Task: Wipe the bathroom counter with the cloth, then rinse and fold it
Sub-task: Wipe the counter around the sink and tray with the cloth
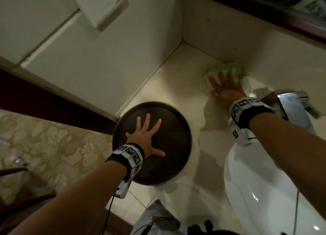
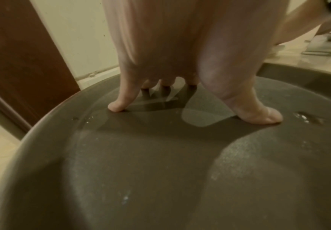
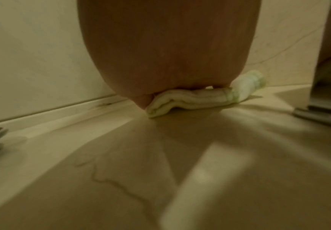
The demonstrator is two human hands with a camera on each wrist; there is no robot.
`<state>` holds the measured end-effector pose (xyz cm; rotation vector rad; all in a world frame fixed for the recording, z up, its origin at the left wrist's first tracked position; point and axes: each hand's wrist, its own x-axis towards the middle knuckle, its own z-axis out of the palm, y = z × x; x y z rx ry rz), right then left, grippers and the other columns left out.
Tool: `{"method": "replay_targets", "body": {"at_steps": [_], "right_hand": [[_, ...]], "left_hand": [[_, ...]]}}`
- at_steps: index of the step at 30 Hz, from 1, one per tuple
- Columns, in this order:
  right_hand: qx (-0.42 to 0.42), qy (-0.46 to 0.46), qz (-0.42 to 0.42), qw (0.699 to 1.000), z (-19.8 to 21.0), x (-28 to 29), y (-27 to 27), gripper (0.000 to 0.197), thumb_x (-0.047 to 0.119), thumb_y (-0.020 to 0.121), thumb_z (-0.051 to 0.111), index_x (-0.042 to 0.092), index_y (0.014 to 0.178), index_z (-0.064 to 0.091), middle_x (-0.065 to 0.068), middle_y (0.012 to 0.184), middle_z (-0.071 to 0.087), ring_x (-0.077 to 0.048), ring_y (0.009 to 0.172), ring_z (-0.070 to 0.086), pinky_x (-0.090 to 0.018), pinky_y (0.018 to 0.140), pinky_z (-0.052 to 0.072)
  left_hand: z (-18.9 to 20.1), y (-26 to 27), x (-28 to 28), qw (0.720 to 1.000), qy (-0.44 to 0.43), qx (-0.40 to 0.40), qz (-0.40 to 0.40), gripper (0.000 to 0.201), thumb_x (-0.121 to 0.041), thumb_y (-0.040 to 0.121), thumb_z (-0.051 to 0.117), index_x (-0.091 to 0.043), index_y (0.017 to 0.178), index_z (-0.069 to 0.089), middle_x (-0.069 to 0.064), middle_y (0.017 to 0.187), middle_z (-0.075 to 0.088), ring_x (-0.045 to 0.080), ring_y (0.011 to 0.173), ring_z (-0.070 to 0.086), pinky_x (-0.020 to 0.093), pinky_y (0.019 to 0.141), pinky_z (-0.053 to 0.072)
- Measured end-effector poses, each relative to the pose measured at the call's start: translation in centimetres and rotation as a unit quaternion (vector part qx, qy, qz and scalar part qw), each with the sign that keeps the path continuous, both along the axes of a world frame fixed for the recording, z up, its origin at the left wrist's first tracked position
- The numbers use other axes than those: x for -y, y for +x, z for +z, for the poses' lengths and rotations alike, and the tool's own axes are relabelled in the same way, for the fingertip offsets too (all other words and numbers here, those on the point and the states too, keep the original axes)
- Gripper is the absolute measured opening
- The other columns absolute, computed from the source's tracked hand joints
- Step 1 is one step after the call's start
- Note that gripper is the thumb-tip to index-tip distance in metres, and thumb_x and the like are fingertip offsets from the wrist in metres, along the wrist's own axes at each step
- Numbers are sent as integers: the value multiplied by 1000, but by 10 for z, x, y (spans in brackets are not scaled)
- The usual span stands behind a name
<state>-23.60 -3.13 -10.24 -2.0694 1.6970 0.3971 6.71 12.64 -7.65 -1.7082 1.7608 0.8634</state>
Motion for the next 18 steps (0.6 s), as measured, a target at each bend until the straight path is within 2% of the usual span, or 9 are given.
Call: {"method": "replay_targets", "body": {"at_steps": [4,7,11,14,18], "right_hand": [[13,4,8,1000,5,-8,21,59,39,102,24,38,152,-8,0,161,-18,-29,147,-18,-57,117,-4],[8,-11,70,997,7,-26,50,59,42,102,21,36,152,-9,-4,162,-16,-32,148,-14,-59,116,-1],[15,-17,151,988,4,-57,87,57,42,102,20,35,153,-4,-5,162,-12,-33,148,-12,-59,115,1],[28,-13,160,987,5,-59,91,56,41,102,21,36,154,0,-3,163,-11,-31,148,-13,-57,115,-1],[47,-34,167,984,5,-53,80,54,47,100,12,39,153,3,0,163,-6,-26,149,-11,-53,117,-1]], "left_hand": [[1,1,1,1000,-2,1,2,123,-72,62,71,-53,142,-20,-7,153,-36,32,143,-26,74,104,20],[1,1,2,1000,-4,-3,4,123,-72,62,71,-53,142,-20,-8,153,-36,32,143,-26,74,104,20],[1,1,0,1000,-5,2,5,123,-73,61,71,-54,142,-20,-8,153,-36,31,143,-25,74,104,20],[2,1,0,1000,-7,1,10,124,-73,60,71,-54,142,-20,-9,153,-36,30,144,-25,74,104,20],[3,0,1,1000,-2,0,10,124,-73,60,72,-55,142,-20,-9,152,-37,30,143,-26,75,104,19]]}}
